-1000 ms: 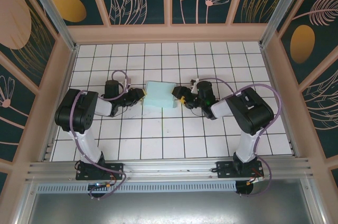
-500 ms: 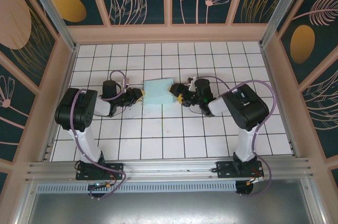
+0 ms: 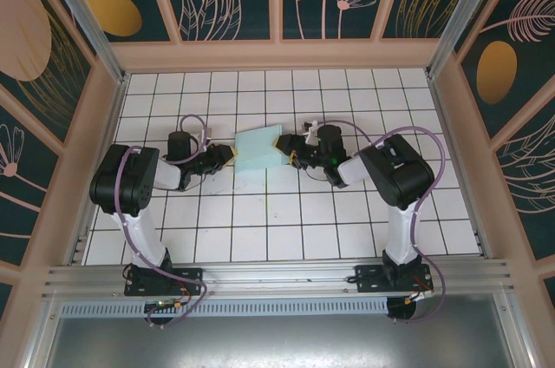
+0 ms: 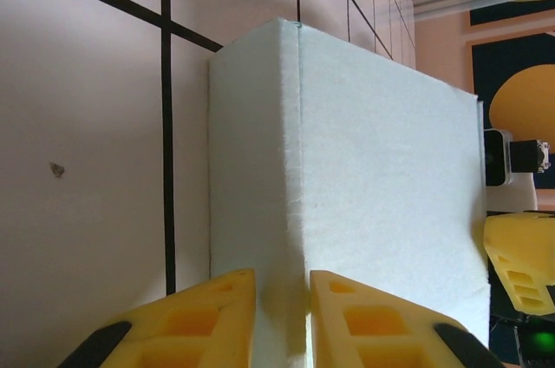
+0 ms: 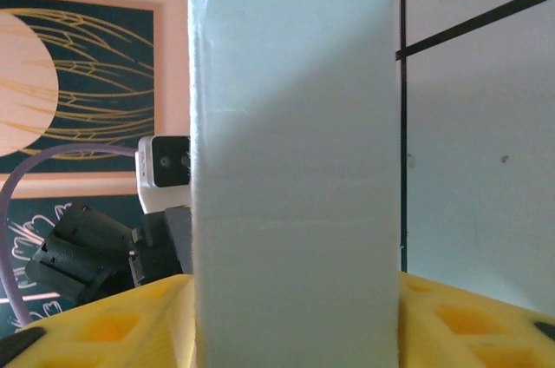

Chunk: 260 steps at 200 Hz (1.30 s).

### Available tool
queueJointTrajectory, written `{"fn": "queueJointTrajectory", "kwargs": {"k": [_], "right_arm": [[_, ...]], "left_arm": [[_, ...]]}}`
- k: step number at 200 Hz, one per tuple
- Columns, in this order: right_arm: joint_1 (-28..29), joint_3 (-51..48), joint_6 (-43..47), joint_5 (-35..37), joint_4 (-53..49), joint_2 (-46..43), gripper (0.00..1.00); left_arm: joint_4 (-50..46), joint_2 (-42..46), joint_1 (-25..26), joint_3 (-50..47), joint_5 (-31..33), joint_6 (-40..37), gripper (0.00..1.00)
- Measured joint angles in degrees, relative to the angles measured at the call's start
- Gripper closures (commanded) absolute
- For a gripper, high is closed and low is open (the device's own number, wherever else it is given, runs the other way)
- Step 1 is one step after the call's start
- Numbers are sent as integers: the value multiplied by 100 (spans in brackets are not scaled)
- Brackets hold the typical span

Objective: Fold the paper box

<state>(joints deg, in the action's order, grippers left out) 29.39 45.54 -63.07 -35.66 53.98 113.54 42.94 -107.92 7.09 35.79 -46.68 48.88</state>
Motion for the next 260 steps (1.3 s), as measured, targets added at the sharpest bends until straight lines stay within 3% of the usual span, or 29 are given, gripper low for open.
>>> {"fn": "queueJointTrajectory", "kwargs": {"k": [38, 66, 82, 100, 107, 128, 148, 181, 227, 260], "right_arm": [[-4, -26, -68, 2, 15, -2, 59], [-4, -61, -98, 2, 24, -15, 59], [-7, -122, -120, 13, 20, -81, 59], [-9, -219, -142, 26, 4, -208, 59], [-11, -264, -142, 33, -11, -284, 60], [-44, -415, -140, 94, -46, -557, 59], [-129, -522, -136, 114, -153, -850, 59], [-280, -586, -26, 151, -498, -1373, 59], [-533, -728, -28, 59, -708, -2017, 58], [-704, -846, -35, -55, -848, -2439, 58]], "left_arm": [[-188, 85, 2, 17, 66, -125, 69], [-455, 227, 2, 9, 181, -236, 44], [-647, 529, 4, -2, 323, -457, 24], [-820, 1095, 13, -76, 605, -732, 18], [-870, 1340, 24, -105, 730, -866, 9], [-1003, 2011, 133, -125, 1128, -1309, 2], [-1067, 2524, 426, -166, 1604, -1786, 1], [-1060, 3436, 1318, -420, 2647, -2887, 1], [-723, 4500, 2868, -745, 4472, -5442, 1], [-562, 4496, 3353, -745, 5283, -7058, 1]]}}
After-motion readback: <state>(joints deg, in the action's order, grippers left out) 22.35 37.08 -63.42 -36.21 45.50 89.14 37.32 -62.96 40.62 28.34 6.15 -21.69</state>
